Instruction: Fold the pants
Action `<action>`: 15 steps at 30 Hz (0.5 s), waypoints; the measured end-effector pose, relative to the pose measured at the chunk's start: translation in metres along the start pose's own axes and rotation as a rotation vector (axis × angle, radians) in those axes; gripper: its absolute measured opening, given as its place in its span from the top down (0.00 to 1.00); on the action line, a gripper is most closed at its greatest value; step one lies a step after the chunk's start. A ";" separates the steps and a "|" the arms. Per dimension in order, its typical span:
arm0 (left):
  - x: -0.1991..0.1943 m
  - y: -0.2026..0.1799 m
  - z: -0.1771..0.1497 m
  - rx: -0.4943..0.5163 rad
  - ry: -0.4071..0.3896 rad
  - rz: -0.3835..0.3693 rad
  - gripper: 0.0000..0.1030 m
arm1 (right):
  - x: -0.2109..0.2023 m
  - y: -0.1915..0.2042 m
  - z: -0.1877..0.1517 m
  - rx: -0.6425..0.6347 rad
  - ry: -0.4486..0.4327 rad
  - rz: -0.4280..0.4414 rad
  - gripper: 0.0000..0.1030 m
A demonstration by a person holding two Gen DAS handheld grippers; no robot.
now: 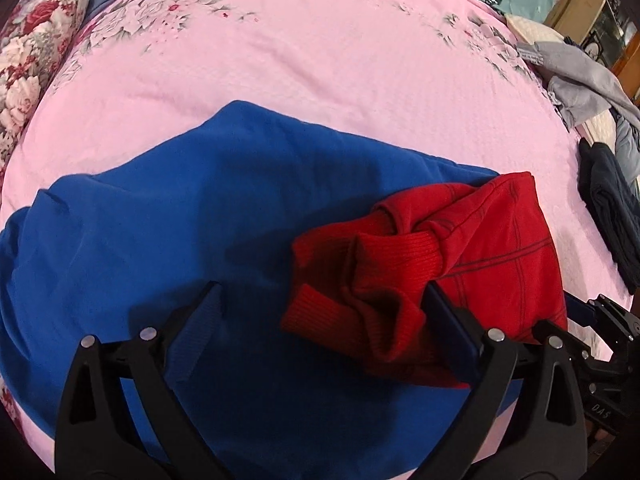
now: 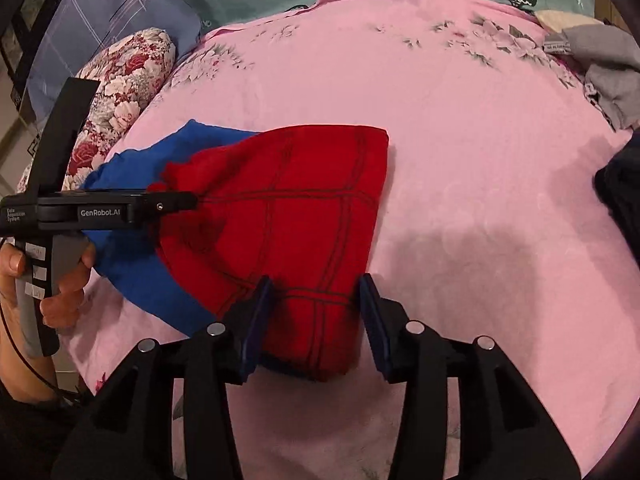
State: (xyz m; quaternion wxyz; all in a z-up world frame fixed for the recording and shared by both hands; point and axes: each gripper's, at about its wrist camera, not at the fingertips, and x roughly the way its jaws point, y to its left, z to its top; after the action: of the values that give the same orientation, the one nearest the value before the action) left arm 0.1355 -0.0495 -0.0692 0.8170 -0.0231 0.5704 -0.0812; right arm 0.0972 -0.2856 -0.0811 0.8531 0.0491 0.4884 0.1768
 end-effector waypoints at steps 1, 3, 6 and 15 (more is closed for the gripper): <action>-0.005 0.000 -0.001 -0.001 -0.008 0.003 0.04 | -0.001 -0.001 0.004 0.021 0.021 0.001 0.56; -0.016 0.002 -0.005 -0.001 -0.035 0.000 0.04 | -0.012 -0.001 0.014 0.037 -0.018 0.025 0.56; -0.017 0.006 -0.006 -0.015 -0.042 -0.006 0.04 | -0.028 0.002 0.025 0.027 -0.120 0.054 0.56; -0.010 0.009 -0.009 -0.043 -0.026 -0.008 0.03 | 0.008 0.018 0.021 -0.043 0.014 0.014 0.65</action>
State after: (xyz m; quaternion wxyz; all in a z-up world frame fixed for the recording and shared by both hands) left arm 0.1251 -0.0384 -0.0642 0.8232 -0.0440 0.5615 -0.0716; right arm 0.1141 -0.2639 -0.0718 0.8493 0.0332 0.4899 0.1937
